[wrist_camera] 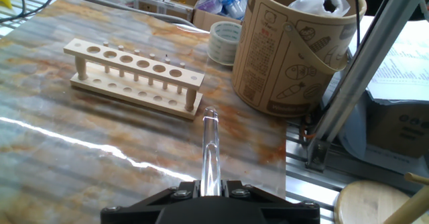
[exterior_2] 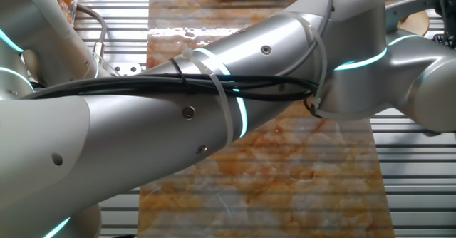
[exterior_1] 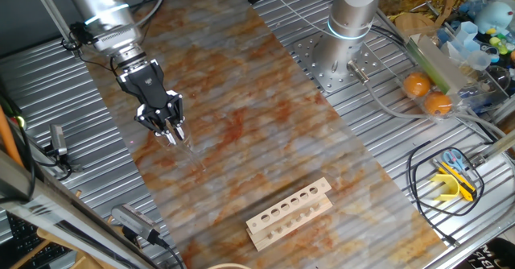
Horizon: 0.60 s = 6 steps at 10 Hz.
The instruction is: Pour out the test tube
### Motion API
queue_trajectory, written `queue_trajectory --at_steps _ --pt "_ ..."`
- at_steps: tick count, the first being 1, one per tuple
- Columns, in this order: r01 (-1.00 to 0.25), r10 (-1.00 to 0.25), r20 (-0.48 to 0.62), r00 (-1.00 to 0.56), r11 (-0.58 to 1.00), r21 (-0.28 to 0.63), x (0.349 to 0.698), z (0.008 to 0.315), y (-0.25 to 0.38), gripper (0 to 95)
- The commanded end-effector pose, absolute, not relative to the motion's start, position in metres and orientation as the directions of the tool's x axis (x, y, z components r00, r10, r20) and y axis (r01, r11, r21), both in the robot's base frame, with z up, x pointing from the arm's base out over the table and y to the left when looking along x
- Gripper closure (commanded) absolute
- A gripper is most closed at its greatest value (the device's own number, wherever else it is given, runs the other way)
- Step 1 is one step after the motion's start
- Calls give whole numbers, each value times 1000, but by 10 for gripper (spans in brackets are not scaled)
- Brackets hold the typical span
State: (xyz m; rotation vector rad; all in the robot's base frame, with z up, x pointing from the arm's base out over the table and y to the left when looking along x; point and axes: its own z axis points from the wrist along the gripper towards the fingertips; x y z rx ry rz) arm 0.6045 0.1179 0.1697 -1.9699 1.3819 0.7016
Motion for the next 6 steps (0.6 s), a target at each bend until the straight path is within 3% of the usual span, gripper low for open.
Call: queue_trajectory --at_steps 1,6 --pt "-948 -615 -724 311 -257 -188 605 170 118 950" --pt "-951 -609 -734 302 -247 -186 605 170 118 950"
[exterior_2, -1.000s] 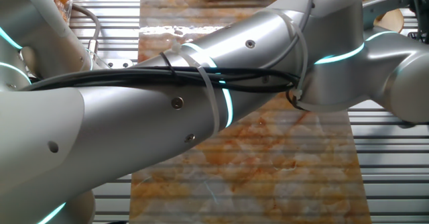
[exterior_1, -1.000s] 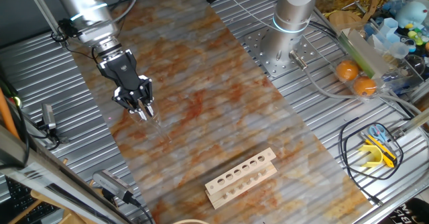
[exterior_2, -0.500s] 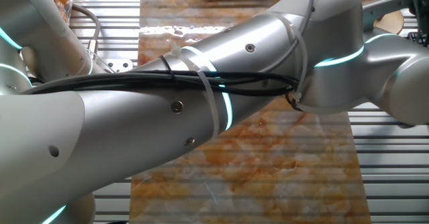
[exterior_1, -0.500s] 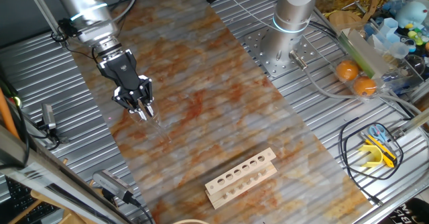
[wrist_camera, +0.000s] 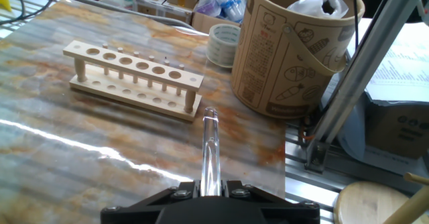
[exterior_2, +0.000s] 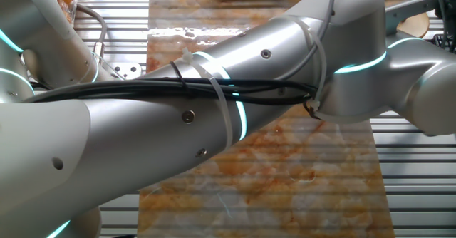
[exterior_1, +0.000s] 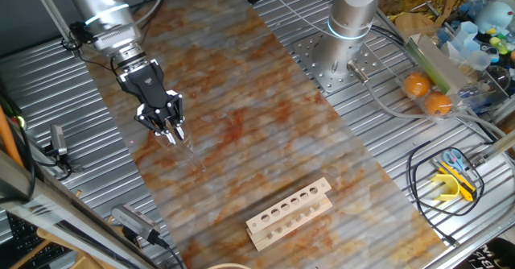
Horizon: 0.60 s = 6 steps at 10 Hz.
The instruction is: Pour out the test tube
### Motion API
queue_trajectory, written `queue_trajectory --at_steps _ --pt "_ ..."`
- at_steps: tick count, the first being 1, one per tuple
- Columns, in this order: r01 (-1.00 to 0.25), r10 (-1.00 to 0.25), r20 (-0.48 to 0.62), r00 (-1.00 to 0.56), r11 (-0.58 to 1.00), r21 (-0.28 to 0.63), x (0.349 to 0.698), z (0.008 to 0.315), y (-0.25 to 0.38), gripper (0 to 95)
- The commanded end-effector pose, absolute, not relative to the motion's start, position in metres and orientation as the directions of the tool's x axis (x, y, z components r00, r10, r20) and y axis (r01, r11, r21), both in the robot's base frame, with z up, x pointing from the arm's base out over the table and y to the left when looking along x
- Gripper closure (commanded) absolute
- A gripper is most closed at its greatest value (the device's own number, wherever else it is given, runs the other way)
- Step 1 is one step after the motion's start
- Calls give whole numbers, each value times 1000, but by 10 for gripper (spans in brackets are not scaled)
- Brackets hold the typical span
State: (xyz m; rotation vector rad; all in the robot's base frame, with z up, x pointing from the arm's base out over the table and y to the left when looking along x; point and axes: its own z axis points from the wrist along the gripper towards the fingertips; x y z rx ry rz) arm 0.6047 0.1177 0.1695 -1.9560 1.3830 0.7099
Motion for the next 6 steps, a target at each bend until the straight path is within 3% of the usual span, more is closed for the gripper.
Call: queue_trajectory --at_steps 1,6 --pt "-951 -607 -736 301 -245 -186 605 170 118 950" --pt "-955 -596 -748 291 -230 -189 605 170 118 950"
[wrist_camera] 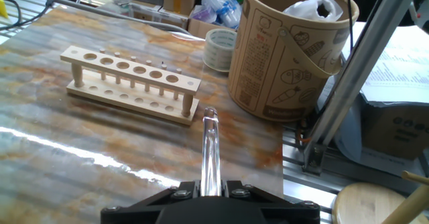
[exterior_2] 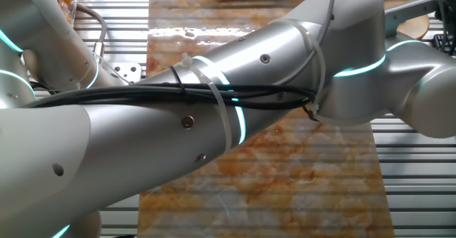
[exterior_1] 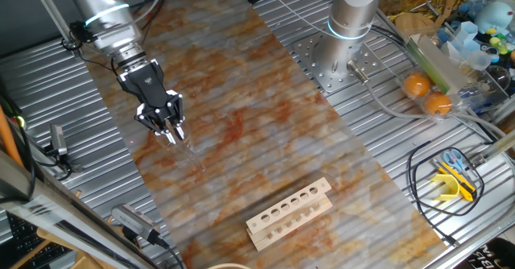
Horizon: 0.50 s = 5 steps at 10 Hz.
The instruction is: Pour out the test tube
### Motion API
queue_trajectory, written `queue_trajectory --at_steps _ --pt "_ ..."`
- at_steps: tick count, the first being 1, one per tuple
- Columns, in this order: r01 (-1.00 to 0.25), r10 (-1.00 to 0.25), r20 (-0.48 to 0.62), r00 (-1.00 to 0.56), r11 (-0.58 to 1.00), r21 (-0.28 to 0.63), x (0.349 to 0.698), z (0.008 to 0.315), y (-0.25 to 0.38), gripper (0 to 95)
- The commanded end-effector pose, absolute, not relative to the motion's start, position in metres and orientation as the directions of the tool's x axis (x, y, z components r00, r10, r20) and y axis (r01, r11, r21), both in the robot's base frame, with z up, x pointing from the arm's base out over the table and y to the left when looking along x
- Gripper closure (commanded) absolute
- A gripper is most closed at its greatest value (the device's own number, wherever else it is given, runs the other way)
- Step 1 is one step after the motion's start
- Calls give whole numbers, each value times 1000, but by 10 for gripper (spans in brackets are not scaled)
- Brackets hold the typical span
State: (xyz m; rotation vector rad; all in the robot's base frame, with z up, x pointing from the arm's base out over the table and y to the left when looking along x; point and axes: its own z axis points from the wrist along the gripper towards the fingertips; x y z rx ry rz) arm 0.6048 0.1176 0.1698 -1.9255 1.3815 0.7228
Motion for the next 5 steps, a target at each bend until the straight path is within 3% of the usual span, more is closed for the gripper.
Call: queue_trajectory --at_steps 1,5 --pt "-955 -596 -748 291 -229 -189 605 170 118 950" --pt "-957 -582 -761 286 -216 -194 605 170 118 950"
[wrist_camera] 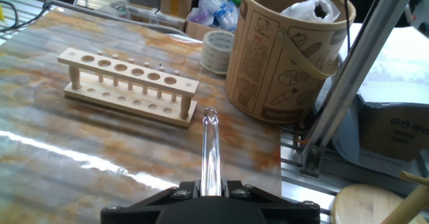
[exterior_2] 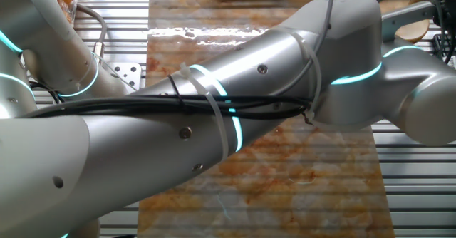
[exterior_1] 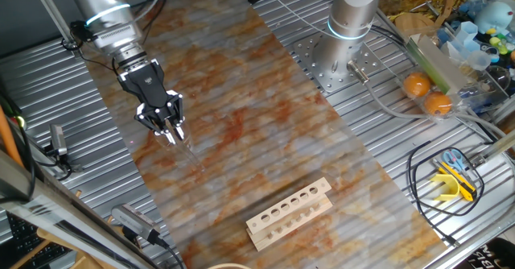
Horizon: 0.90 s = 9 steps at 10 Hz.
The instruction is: Pour out the test tube
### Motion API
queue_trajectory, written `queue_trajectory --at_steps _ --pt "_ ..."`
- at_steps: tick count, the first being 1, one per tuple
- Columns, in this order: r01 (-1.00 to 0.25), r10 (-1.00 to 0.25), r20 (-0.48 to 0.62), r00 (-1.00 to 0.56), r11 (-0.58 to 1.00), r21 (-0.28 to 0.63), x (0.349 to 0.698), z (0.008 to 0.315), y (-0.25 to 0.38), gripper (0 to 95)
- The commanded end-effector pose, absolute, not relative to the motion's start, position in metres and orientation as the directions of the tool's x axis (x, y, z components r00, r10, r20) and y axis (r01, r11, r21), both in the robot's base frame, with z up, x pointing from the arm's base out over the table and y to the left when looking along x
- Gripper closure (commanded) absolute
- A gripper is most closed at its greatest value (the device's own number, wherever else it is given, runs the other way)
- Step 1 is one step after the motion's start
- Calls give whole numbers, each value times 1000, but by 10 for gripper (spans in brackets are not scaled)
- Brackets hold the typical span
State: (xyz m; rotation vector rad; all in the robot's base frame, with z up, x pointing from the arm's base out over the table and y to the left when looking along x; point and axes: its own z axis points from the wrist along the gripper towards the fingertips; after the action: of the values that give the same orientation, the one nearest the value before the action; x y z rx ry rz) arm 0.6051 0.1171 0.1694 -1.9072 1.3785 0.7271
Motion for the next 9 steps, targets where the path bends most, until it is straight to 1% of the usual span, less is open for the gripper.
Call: queue_trajectory --at_steps 1,9 --pt "-958 -581 -763 283 -213 -194 605 170 118 950" --pt "-959 -576 -769 278 -207 -192 605 170 118 950"
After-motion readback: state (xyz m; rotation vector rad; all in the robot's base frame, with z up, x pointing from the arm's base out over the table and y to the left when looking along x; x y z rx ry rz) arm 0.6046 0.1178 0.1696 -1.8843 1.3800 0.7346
